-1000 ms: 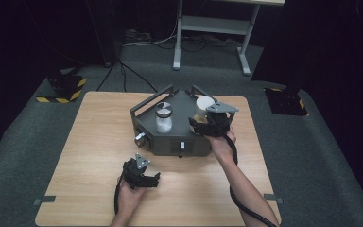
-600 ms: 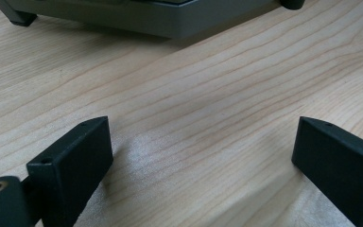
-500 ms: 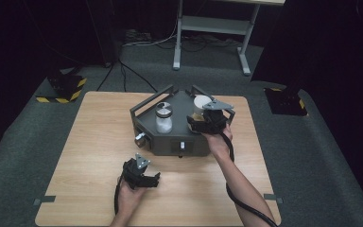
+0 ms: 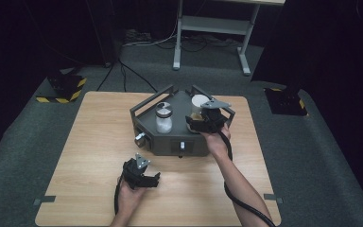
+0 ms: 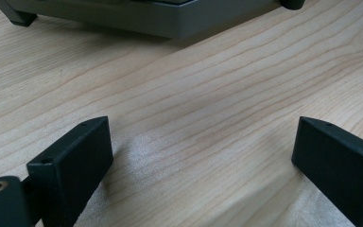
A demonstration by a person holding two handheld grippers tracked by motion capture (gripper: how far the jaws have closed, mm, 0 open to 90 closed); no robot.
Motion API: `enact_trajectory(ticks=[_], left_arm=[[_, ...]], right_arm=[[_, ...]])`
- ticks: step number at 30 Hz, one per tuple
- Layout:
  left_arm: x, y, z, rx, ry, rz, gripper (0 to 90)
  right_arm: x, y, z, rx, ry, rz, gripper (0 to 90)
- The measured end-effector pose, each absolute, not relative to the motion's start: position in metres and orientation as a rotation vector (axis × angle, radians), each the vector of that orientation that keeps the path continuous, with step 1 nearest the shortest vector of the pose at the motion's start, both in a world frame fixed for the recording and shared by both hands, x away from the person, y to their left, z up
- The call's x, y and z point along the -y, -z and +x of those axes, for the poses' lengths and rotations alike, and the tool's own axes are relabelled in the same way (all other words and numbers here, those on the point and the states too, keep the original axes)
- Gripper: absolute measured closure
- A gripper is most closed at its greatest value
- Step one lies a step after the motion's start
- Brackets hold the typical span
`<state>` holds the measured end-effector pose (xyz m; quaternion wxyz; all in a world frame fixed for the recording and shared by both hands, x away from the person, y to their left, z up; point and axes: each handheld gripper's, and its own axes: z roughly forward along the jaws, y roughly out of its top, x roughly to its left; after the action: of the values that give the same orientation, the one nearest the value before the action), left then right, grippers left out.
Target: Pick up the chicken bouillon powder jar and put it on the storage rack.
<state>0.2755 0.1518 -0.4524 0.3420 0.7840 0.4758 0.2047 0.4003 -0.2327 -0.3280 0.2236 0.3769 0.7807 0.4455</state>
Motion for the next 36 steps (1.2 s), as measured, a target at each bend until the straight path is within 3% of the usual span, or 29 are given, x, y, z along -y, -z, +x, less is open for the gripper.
enact_trajectory(ticks=[36], left_arm=[[-0.1517, 0.4524, 0.2754, -1.237, -0.533, 2.039, 5.8]], right_arm=[[0.2338, 0.3274, 0.4026, -2.164, -1.235, 1.052, 28.7]])
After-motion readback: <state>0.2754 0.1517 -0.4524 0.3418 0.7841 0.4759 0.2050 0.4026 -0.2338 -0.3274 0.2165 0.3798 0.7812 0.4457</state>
